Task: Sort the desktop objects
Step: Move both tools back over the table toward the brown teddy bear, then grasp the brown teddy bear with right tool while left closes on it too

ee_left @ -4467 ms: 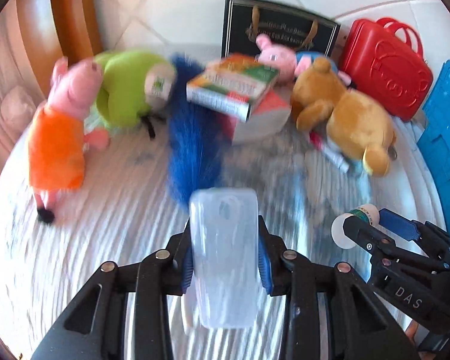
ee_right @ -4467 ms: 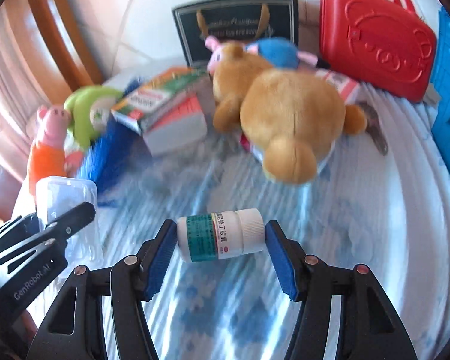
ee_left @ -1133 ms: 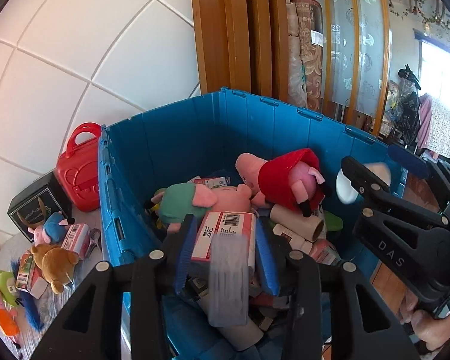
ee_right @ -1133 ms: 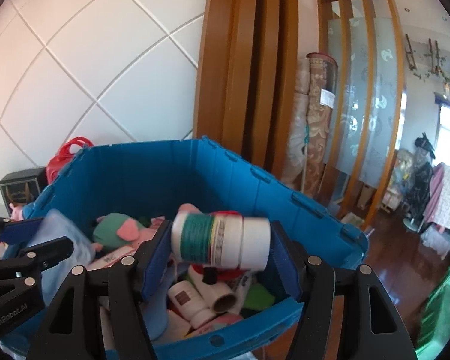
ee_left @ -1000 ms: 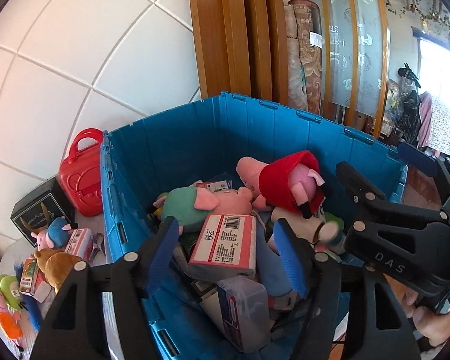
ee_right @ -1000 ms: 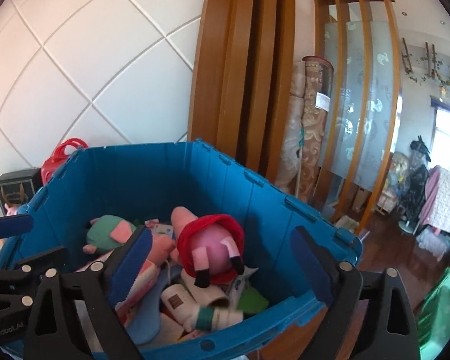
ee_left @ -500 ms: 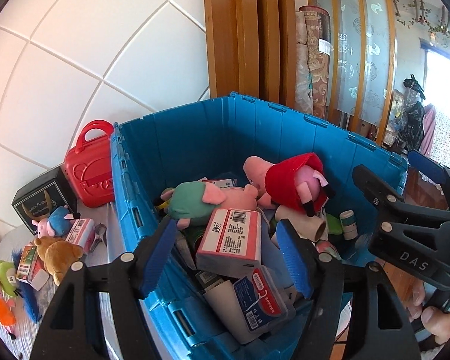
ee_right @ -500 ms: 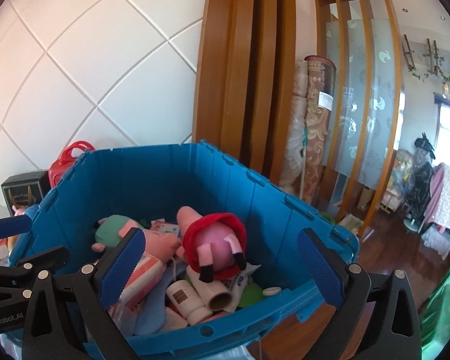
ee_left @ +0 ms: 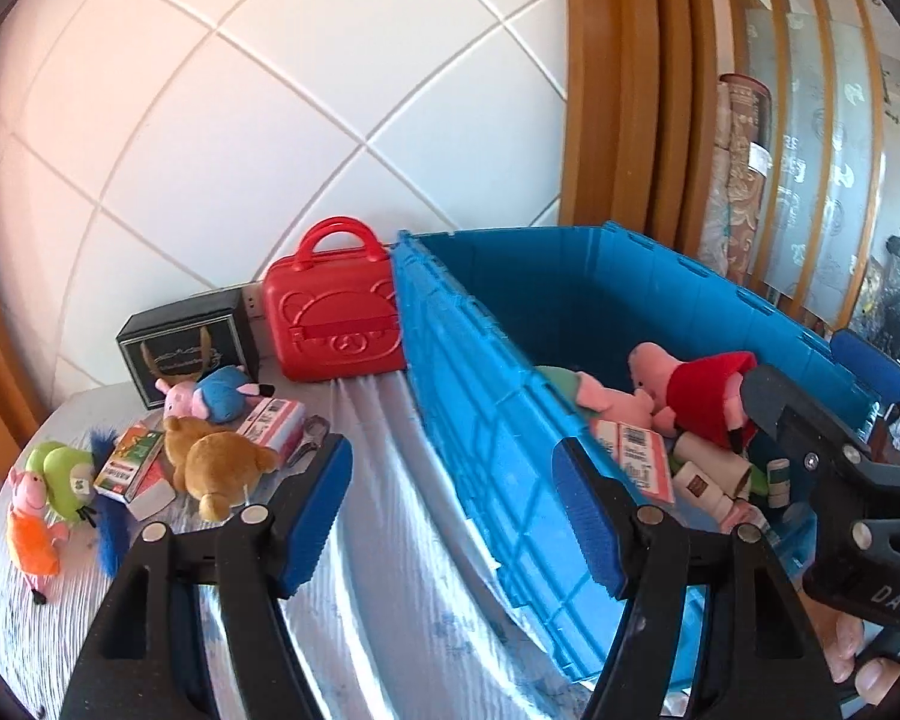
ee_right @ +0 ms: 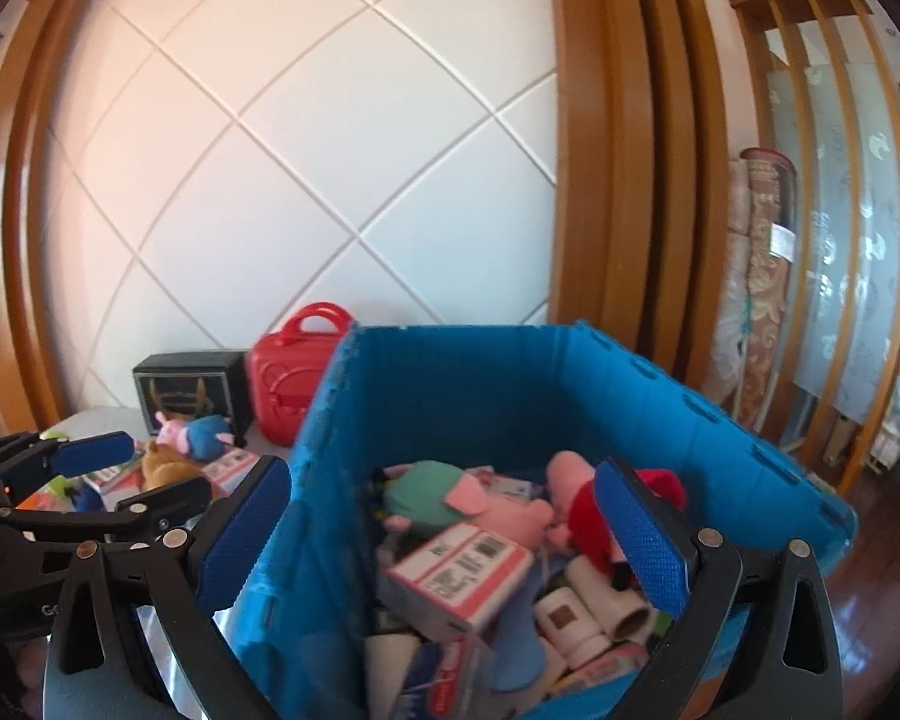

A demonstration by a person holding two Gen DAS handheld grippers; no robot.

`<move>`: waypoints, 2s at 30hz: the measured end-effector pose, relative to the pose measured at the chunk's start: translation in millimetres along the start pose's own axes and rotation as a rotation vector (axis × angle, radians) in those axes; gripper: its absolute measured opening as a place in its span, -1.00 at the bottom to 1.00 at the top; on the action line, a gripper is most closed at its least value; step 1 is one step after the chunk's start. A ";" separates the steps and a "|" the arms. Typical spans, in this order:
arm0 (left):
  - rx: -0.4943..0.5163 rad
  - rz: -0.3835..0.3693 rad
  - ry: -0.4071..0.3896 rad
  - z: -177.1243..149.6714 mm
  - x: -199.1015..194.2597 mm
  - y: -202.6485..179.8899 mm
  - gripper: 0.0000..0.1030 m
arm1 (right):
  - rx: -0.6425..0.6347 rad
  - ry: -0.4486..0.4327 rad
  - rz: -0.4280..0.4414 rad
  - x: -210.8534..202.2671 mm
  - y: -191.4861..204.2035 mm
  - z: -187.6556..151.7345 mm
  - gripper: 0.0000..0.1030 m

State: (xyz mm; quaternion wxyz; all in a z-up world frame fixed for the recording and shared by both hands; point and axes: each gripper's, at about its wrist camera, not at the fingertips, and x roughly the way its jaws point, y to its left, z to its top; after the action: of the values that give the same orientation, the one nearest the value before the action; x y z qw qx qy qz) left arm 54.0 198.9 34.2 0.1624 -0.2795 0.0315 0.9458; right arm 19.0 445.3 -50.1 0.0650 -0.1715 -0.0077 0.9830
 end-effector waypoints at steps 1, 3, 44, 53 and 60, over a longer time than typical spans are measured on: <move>-0.020 0.016 0.004 -1.7 -0.5 13.7 0.34 | -0.010 0.001 0.025 1.8 12.9 1.6 0.99; -0.054 0.050 0.011 -5.6 -1.0 40.7 0.34 | -0.032 0.008 0.074 6.8 38.6 4.4 0.99; -0.182 0.261 0.401 -105.2 208.2 403.6 0.34 | -0.153 0.585 0.326 320.5 368.8 -93.7 0.99; -0.097 0.197 0.441 -103.8 271.9 407.6 0.32 | -0.172 0.695 0.306 394.2 382.9 -139.1 0.81; -0.041 0.002 0.426 -92.5 305.4 368.6 0.32 | -0.175 0.652 0.158 402.2 306.4 -137.4 0.84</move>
State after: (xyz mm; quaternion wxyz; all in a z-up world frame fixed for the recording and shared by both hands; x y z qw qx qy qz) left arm -259.3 -75.1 -219.7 0.1455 -0.4765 0.0461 0.8658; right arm -348.0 193.0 -326.1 -0.0272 -0.4815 -0.0574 0.8742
